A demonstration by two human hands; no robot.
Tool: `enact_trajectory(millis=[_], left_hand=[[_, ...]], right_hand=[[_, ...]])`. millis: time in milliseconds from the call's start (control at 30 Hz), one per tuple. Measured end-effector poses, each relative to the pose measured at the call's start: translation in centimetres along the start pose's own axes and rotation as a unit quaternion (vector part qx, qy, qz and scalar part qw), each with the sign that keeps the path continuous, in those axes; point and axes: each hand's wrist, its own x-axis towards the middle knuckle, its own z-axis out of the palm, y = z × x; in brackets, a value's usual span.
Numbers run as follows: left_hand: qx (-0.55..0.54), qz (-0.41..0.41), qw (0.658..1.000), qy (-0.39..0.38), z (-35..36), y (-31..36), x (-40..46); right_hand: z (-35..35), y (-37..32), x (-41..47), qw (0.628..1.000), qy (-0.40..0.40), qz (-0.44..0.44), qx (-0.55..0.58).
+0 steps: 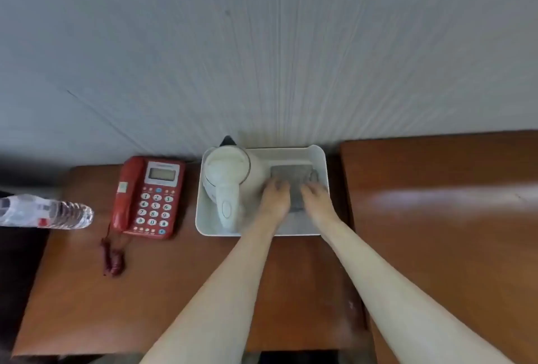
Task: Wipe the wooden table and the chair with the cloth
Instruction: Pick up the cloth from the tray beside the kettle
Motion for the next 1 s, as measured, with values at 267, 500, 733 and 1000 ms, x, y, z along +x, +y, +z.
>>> enact_trajectory(millis=[267, 500, 733, 1000], left_hand=[[0.109, -0.016, 0.989, 0.096, 3.1, -1.7, 2.7], [-0.051, 0.020, 0.986, 0.158, 3.2, -1.6, 2.0], [-0.208, 0.056, 0.963, 0.162, 1.2, 6.1, -1.8], [-0.296, 0.078, 0.951, 0.035, -0.2, 18.7, -9.2]], right_hand=[[1.4, 1.9, 2.8, 0.996, 0.004, -0.004, -0.084], [0.3, 1.1, 2.1, 0.996, 0.082, -0.011, 0.038], [-4.0, -5.3, -0.6, 0.982, 0.097, -0.080, 0.141], [-11.9, -15.3, -5.7, 0.950, 0.074, -0.103, 0.284]])
